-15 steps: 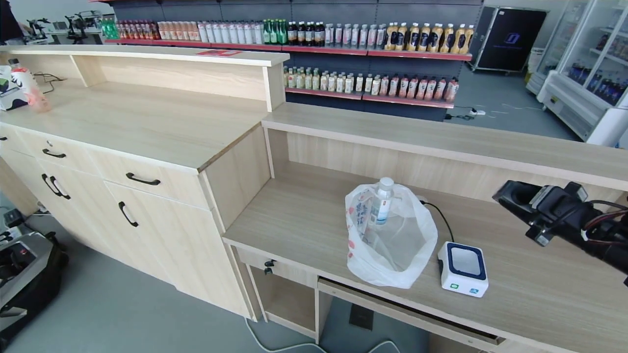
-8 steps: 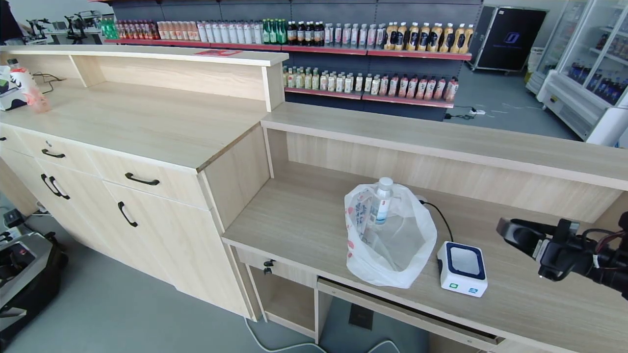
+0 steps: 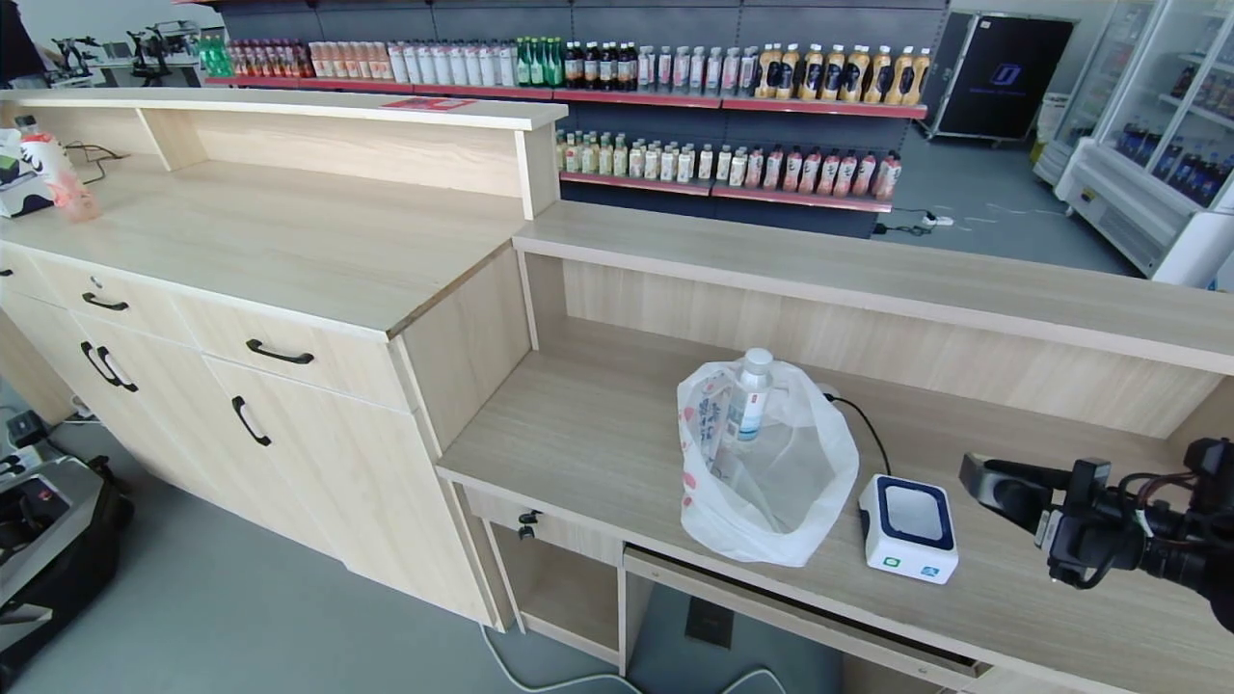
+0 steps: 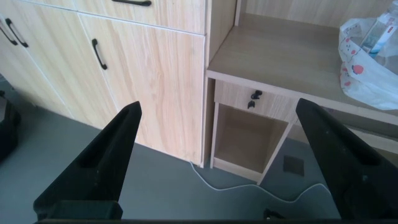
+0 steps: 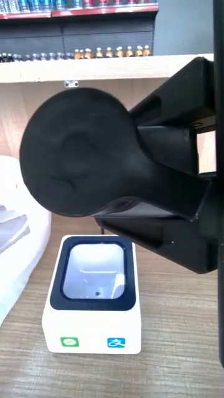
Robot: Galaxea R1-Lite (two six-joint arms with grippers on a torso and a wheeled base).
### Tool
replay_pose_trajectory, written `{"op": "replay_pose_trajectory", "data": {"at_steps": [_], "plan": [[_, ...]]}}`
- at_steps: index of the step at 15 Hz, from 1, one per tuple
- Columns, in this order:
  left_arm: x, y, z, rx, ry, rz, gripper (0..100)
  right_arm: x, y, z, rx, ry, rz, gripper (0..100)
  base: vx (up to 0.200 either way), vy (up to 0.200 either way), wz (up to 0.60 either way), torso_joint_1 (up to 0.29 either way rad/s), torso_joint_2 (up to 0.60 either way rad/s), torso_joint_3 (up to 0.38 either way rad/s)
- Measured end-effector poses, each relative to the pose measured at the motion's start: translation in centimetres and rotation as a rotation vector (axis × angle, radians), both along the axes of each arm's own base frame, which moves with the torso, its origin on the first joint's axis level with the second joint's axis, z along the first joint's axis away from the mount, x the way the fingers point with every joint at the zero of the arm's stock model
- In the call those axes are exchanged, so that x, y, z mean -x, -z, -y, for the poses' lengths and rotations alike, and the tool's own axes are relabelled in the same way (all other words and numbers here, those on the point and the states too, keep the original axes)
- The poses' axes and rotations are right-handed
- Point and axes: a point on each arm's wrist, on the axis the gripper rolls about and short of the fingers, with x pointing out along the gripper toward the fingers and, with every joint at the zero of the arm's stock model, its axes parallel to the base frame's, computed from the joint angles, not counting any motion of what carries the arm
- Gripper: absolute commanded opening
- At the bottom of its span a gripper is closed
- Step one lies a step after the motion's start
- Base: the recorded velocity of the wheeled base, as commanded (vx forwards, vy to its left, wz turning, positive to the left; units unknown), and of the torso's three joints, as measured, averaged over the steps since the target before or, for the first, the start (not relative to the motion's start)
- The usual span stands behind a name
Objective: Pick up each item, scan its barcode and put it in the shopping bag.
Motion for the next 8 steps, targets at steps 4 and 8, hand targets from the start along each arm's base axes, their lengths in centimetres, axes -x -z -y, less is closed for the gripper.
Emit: {"op": "replay_pose_trajectory", "data": {"at_steps": [4,8], "plan": [[0.0,0.0,0.0,0.000,0.000,0.000,100,-0.8,1.0,0.1,0.001,-0.011,-0.001,0,0.000,0.000,0.00,0.000,0.00,0.000],[0.0,0.0,0.0,0.000,-0.001,0.000,100,-1.4,1.8,-0.1,-0.003,-0.025,-0.010,0,0.000,0.000,0.00,0.000,0.00,0.000]]}}
